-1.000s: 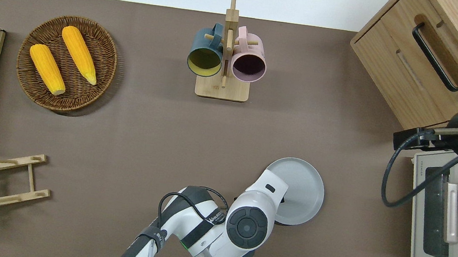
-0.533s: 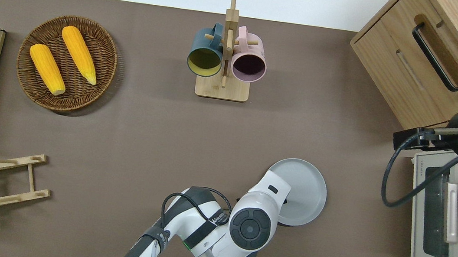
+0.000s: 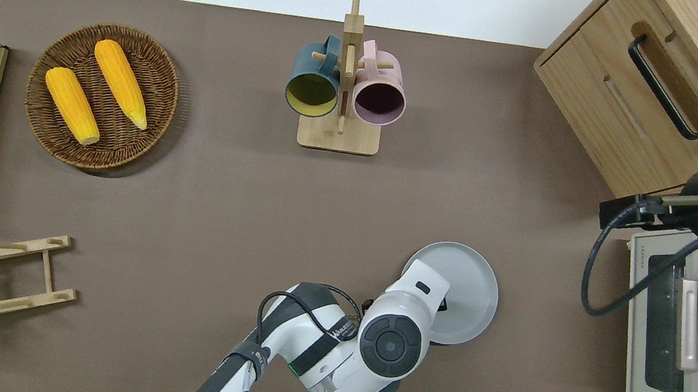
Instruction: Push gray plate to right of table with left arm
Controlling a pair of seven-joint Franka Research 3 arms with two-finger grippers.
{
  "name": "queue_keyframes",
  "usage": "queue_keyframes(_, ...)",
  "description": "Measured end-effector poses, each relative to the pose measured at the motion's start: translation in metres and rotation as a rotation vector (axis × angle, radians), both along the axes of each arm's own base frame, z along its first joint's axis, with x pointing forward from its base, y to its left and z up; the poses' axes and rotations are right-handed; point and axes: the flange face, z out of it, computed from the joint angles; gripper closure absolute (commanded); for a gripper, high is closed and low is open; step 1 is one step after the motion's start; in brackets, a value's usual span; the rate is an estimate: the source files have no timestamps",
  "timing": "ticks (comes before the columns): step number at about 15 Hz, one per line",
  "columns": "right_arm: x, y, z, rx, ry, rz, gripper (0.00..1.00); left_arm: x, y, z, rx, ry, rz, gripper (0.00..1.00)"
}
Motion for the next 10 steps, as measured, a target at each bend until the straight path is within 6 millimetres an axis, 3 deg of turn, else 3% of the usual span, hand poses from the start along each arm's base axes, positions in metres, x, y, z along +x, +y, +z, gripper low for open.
queue_keyframes(10,0.0,0.0,0.0,0.0,0.0,0.0,0.017,0.009,0.011,0.0,0.056,0.029,-0.024,0.01)
